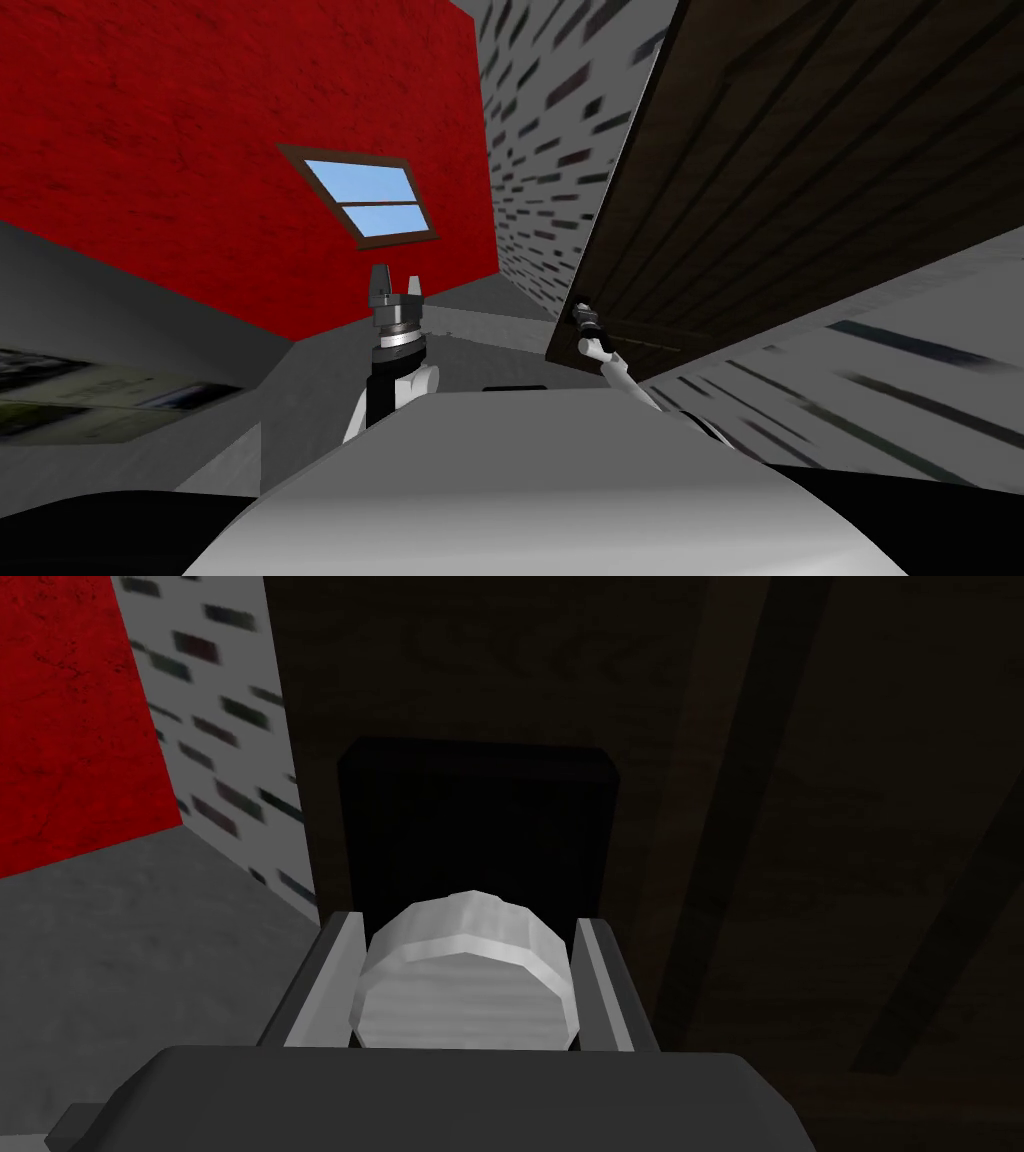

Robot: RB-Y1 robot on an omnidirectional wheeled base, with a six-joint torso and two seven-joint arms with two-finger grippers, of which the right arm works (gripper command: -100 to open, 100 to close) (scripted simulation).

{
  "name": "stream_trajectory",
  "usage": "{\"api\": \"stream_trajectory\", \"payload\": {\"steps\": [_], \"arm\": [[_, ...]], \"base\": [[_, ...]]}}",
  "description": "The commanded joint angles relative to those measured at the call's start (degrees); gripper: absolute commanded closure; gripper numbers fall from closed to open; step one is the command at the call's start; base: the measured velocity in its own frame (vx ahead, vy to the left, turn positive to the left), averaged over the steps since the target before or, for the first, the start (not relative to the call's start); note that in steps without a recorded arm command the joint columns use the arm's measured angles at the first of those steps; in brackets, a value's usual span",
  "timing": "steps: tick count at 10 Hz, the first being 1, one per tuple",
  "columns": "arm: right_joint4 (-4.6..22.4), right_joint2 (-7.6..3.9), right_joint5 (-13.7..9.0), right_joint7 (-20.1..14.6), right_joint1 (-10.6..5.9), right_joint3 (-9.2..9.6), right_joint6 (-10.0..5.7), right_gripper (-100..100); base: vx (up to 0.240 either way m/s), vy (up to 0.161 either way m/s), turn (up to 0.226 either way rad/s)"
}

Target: Pull the door open

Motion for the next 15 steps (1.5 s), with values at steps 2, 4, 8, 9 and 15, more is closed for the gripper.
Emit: {"api": "stream_trajectory", "payload": {"steps": [2,4,8,9,15], "arm": [[-0.7,-0.73,0.2,-1.1,0.41,1.29,-0.09,100],[-1.3,-1.46,0.4,-2.1,0.82,2.59,-0.17,100],[-2.7,-3.00,0.8,-4.4,1.68,5.32,-0.35,100],[-3.0,-3.30,0.9,-4.8,1.86,5.87,-0.39,100],[-4.4,-5.10,1.2,-7.0,2.91,8.71,-0.75,100]], "base": [[-0.175,-0.020,0.087],[-0.196,-0.075,0.092],[-0.210,-0.058,0.100],[-0.191,-0.063,0.070],[-0.154,-0.050,0.072]]}}
